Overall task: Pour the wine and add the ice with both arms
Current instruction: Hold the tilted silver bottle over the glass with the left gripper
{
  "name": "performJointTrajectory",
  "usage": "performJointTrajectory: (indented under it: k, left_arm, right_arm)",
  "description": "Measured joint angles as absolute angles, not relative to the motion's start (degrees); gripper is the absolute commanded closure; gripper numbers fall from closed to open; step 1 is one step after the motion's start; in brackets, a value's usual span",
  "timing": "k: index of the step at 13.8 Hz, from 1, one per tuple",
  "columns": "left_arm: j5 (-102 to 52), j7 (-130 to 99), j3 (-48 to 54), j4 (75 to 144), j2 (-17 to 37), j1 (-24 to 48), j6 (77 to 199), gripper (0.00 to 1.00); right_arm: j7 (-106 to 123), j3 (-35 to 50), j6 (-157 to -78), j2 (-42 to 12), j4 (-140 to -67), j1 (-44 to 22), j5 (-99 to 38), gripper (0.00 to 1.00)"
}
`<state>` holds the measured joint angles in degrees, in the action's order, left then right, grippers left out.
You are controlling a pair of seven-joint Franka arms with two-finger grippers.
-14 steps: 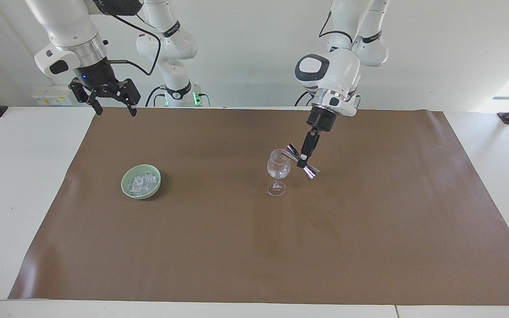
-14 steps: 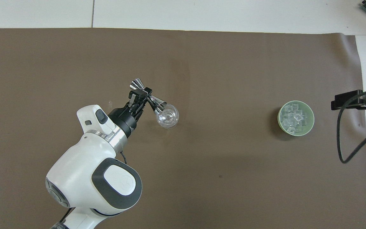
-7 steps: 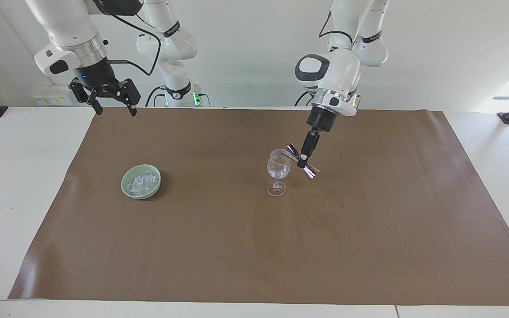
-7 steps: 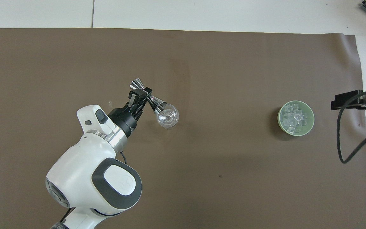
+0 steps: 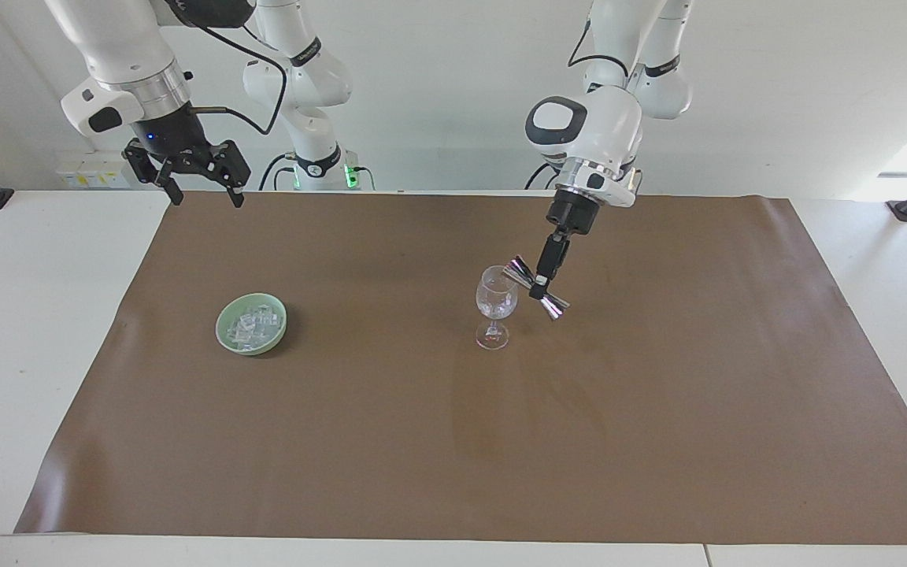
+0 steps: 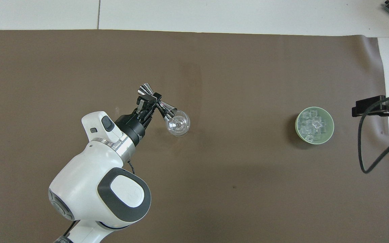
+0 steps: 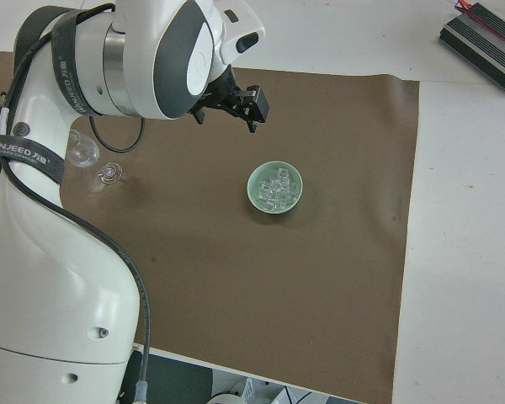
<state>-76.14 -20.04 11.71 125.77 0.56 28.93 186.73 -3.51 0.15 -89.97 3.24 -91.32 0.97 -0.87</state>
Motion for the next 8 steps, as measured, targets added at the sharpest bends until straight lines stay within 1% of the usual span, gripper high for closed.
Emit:
performJointTrajectory:
  k: [8]
  left_arm:
    - [-76.1, -20.1, 11.7, 125.8, 0.6, 28.9, 186.3, 1.0]
  right_arm:
    - [-3.5, 0.2, -90.0, 3.2, -91.3, 1.0, -0.9, 0.0]
